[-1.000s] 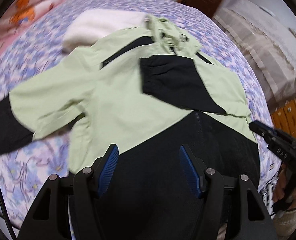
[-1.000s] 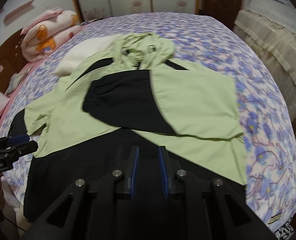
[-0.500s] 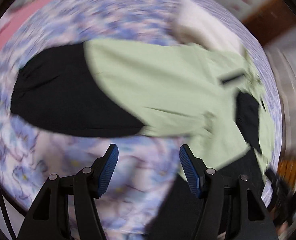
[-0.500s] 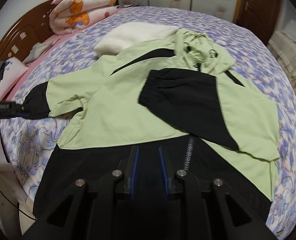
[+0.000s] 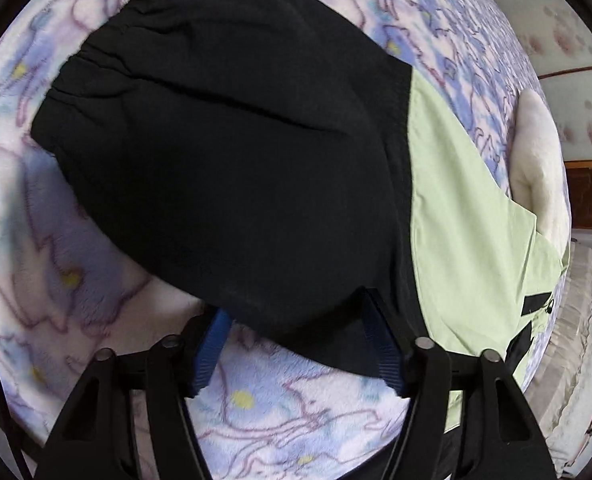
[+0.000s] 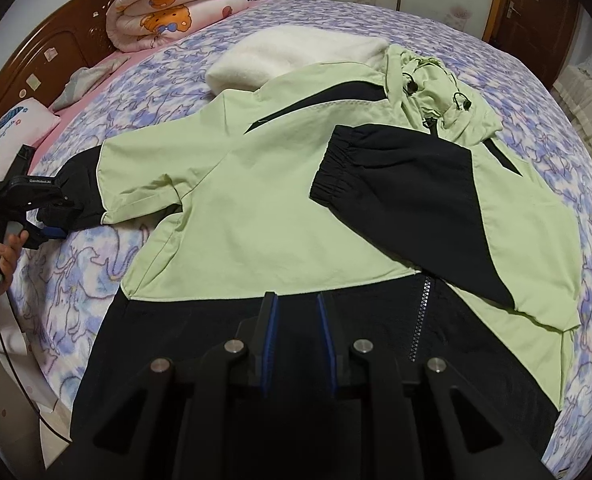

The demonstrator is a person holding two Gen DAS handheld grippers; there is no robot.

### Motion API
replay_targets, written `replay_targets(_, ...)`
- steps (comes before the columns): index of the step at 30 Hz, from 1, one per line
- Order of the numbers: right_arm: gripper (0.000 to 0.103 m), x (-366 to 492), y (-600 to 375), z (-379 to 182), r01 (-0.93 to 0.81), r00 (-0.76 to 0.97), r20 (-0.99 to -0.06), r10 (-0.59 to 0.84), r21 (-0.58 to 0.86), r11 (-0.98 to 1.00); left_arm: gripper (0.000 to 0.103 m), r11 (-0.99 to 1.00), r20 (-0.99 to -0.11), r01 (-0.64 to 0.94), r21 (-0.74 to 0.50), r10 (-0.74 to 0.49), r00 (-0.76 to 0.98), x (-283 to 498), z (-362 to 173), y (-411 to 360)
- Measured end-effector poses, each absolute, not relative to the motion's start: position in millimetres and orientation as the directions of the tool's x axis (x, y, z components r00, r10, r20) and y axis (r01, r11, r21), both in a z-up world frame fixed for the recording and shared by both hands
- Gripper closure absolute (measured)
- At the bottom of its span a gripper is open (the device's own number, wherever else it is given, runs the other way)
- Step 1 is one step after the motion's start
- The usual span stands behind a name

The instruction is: Fold large clothes

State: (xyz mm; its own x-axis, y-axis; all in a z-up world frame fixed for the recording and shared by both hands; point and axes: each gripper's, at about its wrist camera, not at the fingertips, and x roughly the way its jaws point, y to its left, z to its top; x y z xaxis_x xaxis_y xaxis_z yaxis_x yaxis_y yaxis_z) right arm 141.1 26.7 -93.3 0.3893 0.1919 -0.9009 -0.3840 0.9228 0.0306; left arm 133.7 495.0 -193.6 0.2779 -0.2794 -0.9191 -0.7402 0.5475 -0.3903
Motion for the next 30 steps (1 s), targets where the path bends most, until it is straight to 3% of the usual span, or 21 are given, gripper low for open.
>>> replay_targets(5, 0.083, 136, 19, -103, -0.35, 0.373, -0.904, 0.208, 0.071, 0.934, 0.031, 0.531, -0.919, -0.75, -0.395, -0.24, 0.314, 138, -196, 494)
replay_targets(6, 0.083, 134, 17, -106, -0.343, 0.364, -0.907, 0.212, 0.081, 0.936, 0.042, 0.544, -0.924, -0.748, -0.381, -0.21, 0.318, 139, -193, 494)
replay_targets(7, 0.083, 132, 15, -110, -0.337, 0.357, -0.909, 0.214, 0.088, 0.937, 0.066, 0.565, -0.932, -0.744, -0.357, -0.159, 0.326, 141, -187, 494)
replay_targets(9, 0.083, 127, 10, -118, -0.322, 0.34, -0.915, 0.216, 0.102, 0.941, 0.097, 0.595, -0.922, -0.721, -0.355, -0.099, 0.373, 142, -175, 495)
replay_targets(11, 0.083, 123, 3, -124, -0.307, 0.327, -0.92, 0.218, 0.115, 0.945, 0.098, 0.608, -0.907, -0.708, -0.359, -0.047, 0.42, 141, -163, 493)
replay_targets(16, 0.083, 116, -22, -128, -0.26, 0.318, -0.92, 0.229, 0.147, 0.954, 0.1, 0.759, -0.877, -0.615, -0.212, 0.131, 0.463, 154, -123, 452)
replay_targets(19, 0.083, 113, -41, -121, -0.233, 0.343, -0.911, 0.227, 0.151, 0.961, 0.1, 0.827, -0.839, -0.527, -0.194, 0.138, 0.526, 164, -90, 410)
replay_targets(25, 0.083, 110, -88, -106, -0.141, 0.403, -0.884, 0.237, 0.196, 0.97, 0.1, 0.958, -0.747, -0.186, -0.219, -0.042, 0.664, 178, -22, 282)
replay_targets(30, 0.083, 108, -125, -107, -0.061, 0.427, -0.876, 0.224, 0.219, 0.974, 0.098, 0.975, -0.773, 0.063, -0.212, -0.207, 0.599, 191, -36, 159)
